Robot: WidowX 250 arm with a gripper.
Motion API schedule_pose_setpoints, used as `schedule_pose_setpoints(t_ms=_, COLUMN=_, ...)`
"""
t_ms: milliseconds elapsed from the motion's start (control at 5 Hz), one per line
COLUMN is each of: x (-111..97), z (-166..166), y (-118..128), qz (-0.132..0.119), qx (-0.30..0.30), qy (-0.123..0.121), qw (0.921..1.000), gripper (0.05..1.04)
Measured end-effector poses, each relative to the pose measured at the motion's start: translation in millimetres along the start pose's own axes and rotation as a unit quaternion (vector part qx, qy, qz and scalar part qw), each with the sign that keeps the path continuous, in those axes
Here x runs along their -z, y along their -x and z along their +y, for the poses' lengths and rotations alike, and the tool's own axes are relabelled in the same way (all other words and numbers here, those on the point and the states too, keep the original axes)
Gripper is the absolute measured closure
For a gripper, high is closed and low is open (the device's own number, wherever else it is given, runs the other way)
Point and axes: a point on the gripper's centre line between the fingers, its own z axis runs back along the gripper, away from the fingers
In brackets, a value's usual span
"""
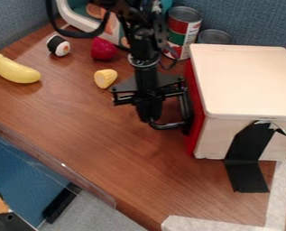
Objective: Open the drawer
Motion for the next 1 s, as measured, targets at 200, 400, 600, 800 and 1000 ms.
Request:
schedule_pose_setpoints(t_ms=200, x=-0.7, z=11.6, y=-5.3, qz=0.003, qx=-0.005, qy=-0.006, qw=1.0, gripper=0.932)
schedule_pose_setpoints(t_ms=400, x=-1.3, z=18.0, y=-6.5, qz=0.01, qx=-0.008, qy=-0.013, qw=0.9998, gripper=0.932)
schedule_pose_setpoints(t_ms=600, x=-1.8, z=23.7, y=-6.1, qz=0.017, qx=-0.01, qy=-0.022, qw=0.9996, gripper=0.932)
schedule_pose_setpoints(t_ms=800, x=-6.6, z=31.6, y=-6.3, qz=0.02, qx=-0.009, qy=-0.037, qw=0.9991, gripper=0.932)
schedule_pose_setpoints(t_ms=1000, x=-11.5, z=41.0, y=-9.1, qz=0.02, qx=-0.01, qy=-0.05, qw=0.9985, gripper=0.932)
